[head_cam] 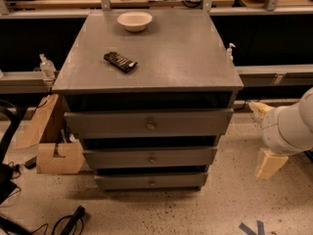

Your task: Open middle drawer

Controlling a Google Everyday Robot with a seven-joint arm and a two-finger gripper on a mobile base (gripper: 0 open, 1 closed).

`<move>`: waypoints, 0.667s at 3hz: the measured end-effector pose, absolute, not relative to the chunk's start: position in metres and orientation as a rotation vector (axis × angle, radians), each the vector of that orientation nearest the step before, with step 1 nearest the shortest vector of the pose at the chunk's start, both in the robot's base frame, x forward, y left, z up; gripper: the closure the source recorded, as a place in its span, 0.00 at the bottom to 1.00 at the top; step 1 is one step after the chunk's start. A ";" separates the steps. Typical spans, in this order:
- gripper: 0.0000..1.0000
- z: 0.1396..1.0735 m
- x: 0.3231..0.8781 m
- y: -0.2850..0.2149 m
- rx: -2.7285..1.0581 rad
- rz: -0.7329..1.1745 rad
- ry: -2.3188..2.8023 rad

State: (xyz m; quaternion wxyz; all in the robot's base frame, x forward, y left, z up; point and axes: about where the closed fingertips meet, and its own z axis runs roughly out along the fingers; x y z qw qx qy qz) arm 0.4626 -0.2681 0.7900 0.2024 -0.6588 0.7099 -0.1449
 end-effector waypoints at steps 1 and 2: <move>0.00 0.741 0.472 -0.255 -1.848 -0.371 2.001; 0.00 0.688 0.485 -0.243 -1.831 -0.314 1.984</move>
Offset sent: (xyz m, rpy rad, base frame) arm 0.0470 0.0422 -0.1769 0.1391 0.0176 0.0262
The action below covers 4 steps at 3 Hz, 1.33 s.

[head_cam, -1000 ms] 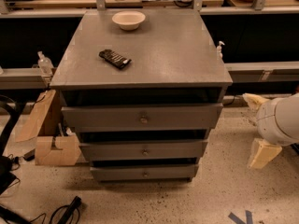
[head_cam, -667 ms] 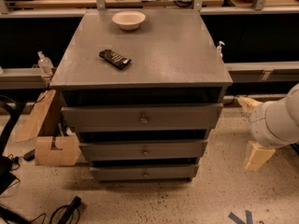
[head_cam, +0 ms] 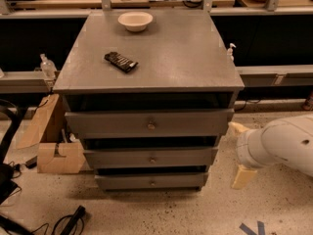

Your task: Open middle drawer

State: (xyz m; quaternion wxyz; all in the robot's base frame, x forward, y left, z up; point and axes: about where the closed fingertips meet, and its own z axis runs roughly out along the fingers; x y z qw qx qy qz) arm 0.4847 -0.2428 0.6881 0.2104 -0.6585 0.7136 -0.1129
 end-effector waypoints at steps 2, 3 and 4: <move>0.00 0.598 0.509 -0.218 -1.832 -0.230 1.931; 0.00 0.556 0.515 -0.211 -1.892 -0.213 1.950; 0.00 0.518 0.528 -0.202 -1.944 -0.215 1.978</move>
Offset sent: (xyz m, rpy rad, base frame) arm 0.0392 0.0411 -0.1462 0.0821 0.0262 0.0694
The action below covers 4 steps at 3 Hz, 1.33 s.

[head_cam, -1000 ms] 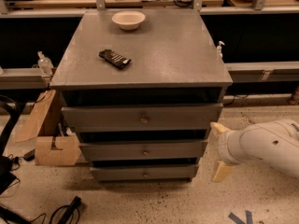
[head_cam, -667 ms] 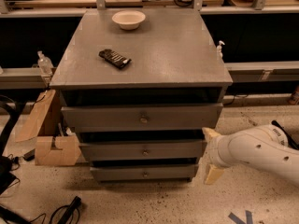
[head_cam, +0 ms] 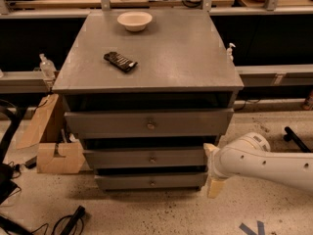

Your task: Open middle drawer

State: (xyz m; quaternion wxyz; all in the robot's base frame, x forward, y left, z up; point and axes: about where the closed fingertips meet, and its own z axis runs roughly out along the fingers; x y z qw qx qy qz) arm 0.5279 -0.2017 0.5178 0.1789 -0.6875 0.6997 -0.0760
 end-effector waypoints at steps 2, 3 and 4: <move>0.00 0.502 0.549 -0.188 -1.931 -0.201 1.967; 0.00 0.485 0.574 -0.177 -1.911 -0.188 1.961; 0.00 0.465 0.593 -0.174 -1.892 -0.188 1.981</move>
Offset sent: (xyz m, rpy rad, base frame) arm 0.0563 0.0314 -0.0387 0.0506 -0.0230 -0.0021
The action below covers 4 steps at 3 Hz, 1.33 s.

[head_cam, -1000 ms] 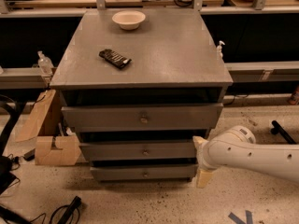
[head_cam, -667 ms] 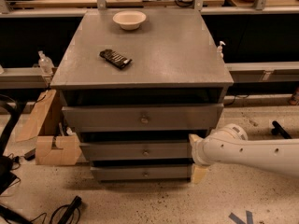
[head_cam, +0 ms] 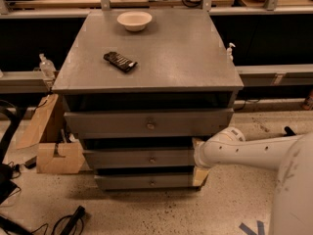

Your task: Open middle drawer

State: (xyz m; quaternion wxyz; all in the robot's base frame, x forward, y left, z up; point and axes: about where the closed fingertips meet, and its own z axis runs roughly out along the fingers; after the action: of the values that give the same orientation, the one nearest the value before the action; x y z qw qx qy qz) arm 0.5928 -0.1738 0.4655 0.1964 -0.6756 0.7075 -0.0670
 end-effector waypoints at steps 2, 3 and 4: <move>0.00 0.425 0.622 -0.170 -1.871 -0.221 2.028; 0.19 0.410 0.634 -0.156 -1.890 -0.217 2.006; 0.41 0.415 0.633 -0.140 -1.907 -0.216 1.958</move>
Offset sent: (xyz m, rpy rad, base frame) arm 0.0455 0.0130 -0.0664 -0.0404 -0.0049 -0.0616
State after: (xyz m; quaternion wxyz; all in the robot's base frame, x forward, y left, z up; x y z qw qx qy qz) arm 0.6327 -0.1404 0.4146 0.1985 -0.6816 0.7000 -0.0773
